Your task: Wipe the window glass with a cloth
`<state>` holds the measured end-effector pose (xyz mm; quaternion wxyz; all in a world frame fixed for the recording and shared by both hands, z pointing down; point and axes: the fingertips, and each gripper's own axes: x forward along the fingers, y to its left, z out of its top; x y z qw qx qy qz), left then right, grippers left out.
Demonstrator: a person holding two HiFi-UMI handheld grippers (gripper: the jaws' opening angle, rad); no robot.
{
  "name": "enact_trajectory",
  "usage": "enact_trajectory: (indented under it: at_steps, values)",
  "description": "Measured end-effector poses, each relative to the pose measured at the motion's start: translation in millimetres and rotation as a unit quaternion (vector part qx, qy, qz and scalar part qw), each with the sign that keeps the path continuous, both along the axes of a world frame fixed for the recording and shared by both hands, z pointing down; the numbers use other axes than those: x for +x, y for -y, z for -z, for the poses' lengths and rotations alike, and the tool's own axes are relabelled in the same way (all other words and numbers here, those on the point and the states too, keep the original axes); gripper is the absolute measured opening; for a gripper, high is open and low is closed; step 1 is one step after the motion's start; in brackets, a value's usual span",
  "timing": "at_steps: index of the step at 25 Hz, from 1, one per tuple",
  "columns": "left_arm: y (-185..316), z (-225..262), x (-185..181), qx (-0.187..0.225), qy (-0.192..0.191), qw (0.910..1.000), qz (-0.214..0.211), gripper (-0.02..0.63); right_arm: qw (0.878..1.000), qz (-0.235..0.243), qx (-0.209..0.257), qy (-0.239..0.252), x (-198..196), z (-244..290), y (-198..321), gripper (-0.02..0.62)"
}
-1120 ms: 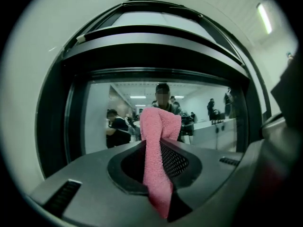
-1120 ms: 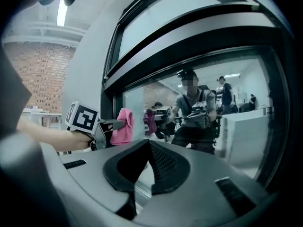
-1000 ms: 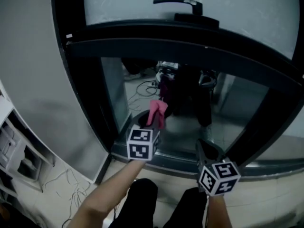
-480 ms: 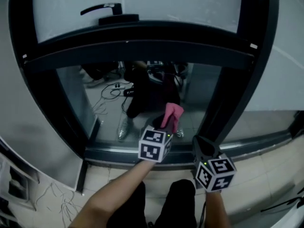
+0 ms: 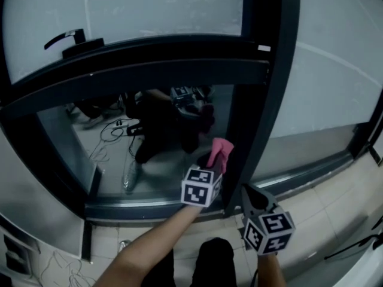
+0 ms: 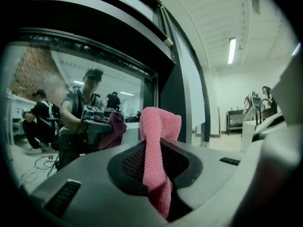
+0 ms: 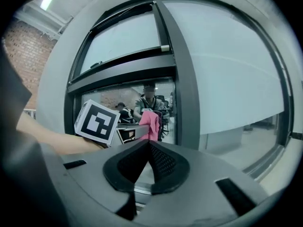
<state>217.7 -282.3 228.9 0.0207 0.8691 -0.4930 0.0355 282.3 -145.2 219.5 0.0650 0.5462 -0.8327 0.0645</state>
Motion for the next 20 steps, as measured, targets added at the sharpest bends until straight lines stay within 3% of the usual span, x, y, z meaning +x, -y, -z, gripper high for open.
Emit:
enact_trajectory:
  at_steps: [5,11,20]
  values:
    - [25,-10,36,-0.005,0.0,1.0,-0.002,0.061,1.0,-0.017,-0.004,0.002,29,-7,2,0.006]
    - [50,-32,55,-0.016,-0.001,0.9998,0.011,0.061,1.0,-0.019,-0.021,0.004,42,-26,2,0.006]
    - [77,-55,57,-0.019,-0.011,0.999,0.039,0.061,0.999,-0.017,-0.029,0.012,48,-38,10,0.006]
